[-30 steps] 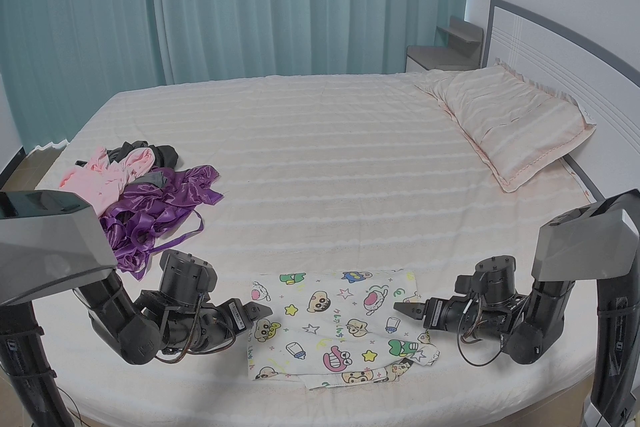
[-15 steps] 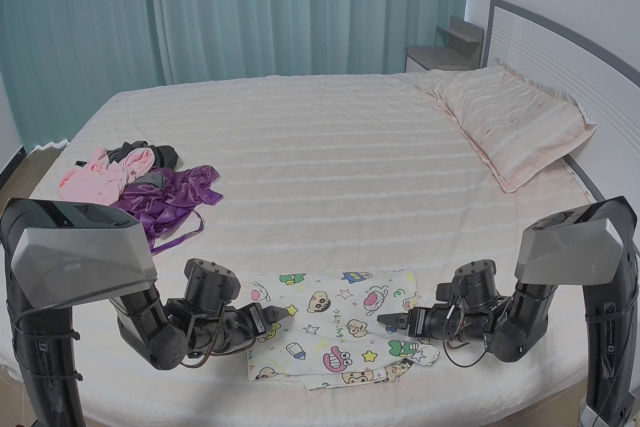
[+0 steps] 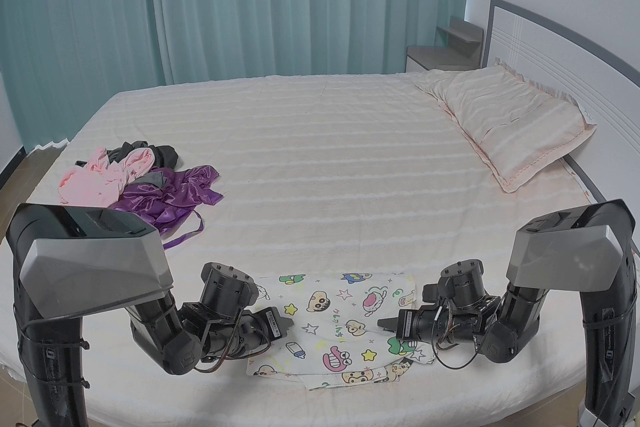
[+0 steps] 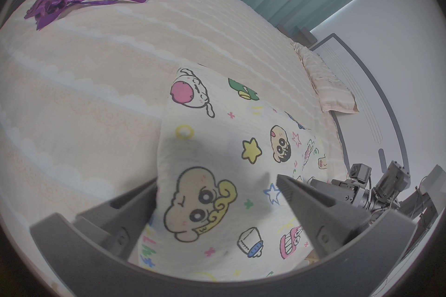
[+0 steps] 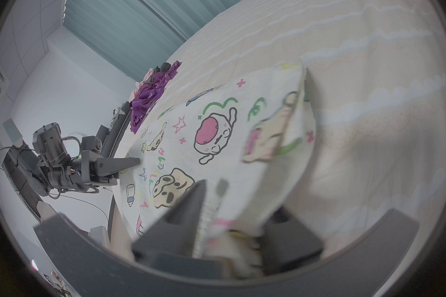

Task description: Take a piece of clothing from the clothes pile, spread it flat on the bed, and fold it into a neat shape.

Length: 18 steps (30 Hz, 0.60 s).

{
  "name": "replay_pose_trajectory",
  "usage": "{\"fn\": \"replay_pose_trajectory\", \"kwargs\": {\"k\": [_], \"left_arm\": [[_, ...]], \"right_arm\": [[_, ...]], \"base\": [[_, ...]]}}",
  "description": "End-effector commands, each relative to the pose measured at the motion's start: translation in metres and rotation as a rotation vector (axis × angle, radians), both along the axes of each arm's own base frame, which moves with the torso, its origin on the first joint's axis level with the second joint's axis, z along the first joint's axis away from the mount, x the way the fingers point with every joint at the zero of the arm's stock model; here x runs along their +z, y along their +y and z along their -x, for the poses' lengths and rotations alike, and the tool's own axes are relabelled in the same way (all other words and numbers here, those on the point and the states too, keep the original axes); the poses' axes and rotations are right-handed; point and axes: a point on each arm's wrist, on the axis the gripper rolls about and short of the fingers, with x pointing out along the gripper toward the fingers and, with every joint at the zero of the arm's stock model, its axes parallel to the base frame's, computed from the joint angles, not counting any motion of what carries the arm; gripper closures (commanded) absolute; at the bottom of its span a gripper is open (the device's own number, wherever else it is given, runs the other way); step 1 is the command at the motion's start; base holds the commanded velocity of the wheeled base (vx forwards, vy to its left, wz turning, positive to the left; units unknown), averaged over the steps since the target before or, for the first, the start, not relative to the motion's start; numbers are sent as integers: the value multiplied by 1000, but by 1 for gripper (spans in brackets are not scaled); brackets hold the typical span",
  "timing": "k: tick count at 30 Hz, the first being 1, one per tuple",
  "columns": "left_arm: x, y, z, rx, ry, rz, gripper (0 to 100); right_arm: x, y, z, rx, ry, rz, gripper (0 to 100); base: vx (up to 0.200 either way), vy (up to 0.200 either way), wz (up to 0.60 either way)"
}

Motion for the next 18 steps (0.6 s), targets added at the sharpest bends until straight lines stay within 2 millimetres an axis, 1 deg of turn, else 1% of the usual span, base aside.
{"fn": "replay_pose_trajectory", "kwargs": {"k": [1,7,9,11,18], "left_arm": [[2,1,2,3,1,4,100],[11,6,5,17,-7,19,100],[18,7,9,36,-7,49,100],[22,7,10,46,-5,66,100],[20,10,14,60,17,72,100]], "right_arm": [[4,0,3,1,-1,-4,100],[4,-2,5,-4,4,-9,100],[4,-2,4,-8,3,-10,100],[5,-1,4,-11,-2,-8,100],[9,-2,3,-32,-21,-3,100]], "base": [[0,0,0],[0,0,0],[0,0,0],[0,0,0],[0,0,0]]}}
